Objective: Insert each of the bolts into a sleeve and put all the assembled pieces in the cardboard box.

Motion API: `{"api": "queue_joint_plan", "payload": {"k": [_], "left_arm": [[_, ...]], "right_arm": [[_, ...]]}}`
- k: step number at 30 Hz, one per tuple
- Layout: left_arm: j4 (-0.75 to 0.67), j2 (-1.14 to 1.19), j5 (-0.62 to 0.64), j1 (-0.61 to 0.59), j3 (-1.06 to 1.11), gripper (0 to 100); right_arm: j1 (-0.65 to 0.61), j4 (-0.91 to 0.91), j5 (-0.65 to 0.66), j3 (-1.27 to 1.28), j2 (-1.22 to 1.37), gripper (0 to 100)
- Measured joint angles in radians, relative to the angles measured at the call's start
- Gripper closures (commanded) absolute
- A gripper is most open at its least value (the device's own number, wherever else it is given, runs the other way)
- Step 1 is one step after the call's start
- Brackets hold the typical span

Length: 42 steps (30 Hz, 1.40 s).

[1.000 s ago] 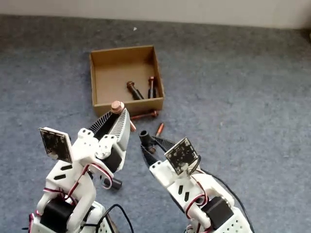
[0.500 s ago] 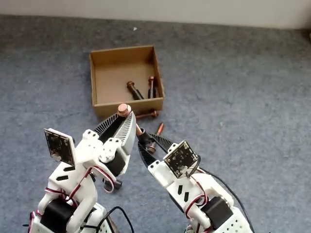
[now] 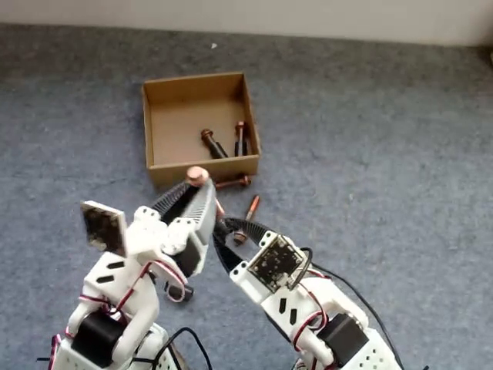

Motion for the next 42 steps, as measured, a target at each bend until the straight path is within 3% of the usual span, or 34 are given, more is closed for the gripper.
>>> {"api": "queue_joint_plan", "payload": {"k": [10,19,25,30,34,42], "left_arm": [[0.002,-0.003,0.0,-0.002,-0.018,99],[0.002,-0.003,0.0,-0.172,-0.077,99],[0.002,-0.003,0.0,-0.203,-0.072,99],[0.002,-0.003,0.0,-0.198,-0.04,99],[0.002,-0.003,0.0,-0.109,-0.04,99],[0.003,-0.003,0.0,0.023,-0.038,99]], "right_arm": [[-0.002,0.0,0.0,0.0,0.0,99.3],[0.041,0.0,0.0,-0.026,0.0,99.3],[0.041,0.0,0.0,-0.143,0.0,99.3],[0.041,0.0,-0.003,-0.227,0.0,99.3],[0.031,0.0,-0.075,-0.262,-0.002,99.3],[0.002,-0.002,-0.091,-0.265,-0.012,99.3]]}}
